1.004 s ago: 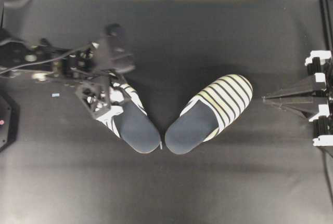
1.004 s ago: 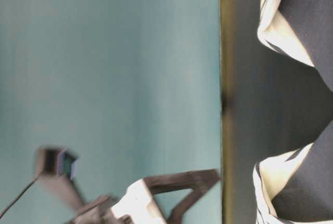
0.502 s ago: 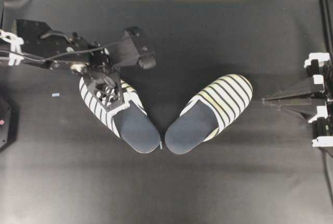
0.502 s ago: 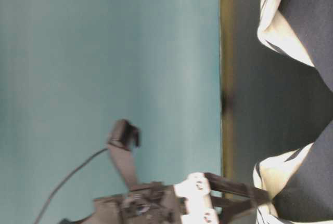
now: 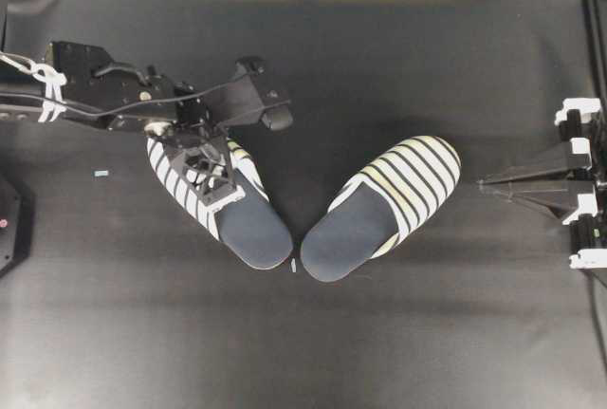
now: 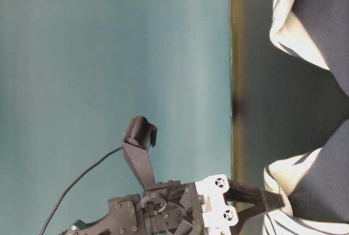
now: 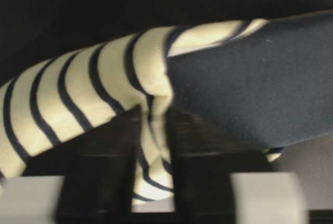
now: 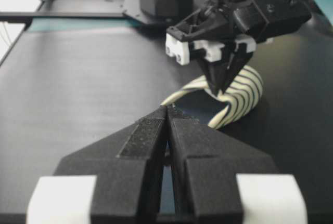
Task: Arrange the slippers with the left arm.
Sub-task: 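Rotate the held left slipper so its toe points straight down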
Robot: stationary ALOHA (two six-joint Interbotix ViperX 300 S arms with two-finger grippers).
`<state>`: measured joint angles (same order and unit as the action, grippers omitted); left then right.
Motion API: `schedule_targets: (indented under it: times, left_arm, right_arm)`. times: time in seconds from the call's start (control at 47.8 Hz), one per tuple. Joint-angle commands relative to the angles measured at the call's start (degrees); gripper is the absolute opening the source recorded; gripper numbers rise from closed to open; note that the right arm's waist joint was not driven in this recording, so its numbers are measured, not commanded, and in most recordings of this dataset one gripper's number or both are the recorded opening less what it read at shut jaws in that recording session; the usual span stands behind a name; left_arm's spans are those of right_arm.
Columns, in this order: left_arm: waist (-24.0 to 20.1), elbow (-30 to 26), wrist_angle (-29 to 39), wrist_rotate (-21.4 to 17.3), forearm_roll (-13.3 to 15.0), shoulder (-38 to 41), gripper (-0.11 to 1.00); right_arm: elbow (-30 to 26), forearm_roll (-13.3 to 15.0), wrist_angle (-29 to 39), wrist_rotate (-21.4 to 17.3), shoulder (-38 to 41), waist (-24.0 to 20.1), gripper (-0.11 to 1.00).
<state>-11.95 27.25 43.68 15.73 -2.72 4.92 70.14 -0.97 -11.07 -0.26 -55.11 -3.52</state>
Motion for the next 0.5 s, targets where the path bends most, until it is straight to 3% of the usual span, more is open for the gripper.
schedule_targets:
  times: [0.0, 0.167, 0.314, 0.481]
  left_arm:
    - [-0.1, -1.8, 1.1, -1.1, -0.2, -1.4, 0.03]
    - [-0.1, -5.1, 4.0, -6.5, -0.4, -3.0, 0.02]
    - [-0.1, -8.0, 4.1, -13.4, -0.5, -3.7, 0.02]
    - [0.3, -9.8, 3.8, -15.7, -0.5, -2.5, 0.02]
  right_arm:
    - [-0.4, -0.2, -0.3, -0.1, 0.3, 0.0, 0.00]
    - [-0.4, -0.2, -0.3, 0.0, 0.1, -0.1, 0.00]
    - [-0.3, -0.2, -0.3, 0.0, 0.1, 0.0, 0.00]
    - [0.0, -0.2, -0.3, -0.2, 0.1, 0.0, 0.00]
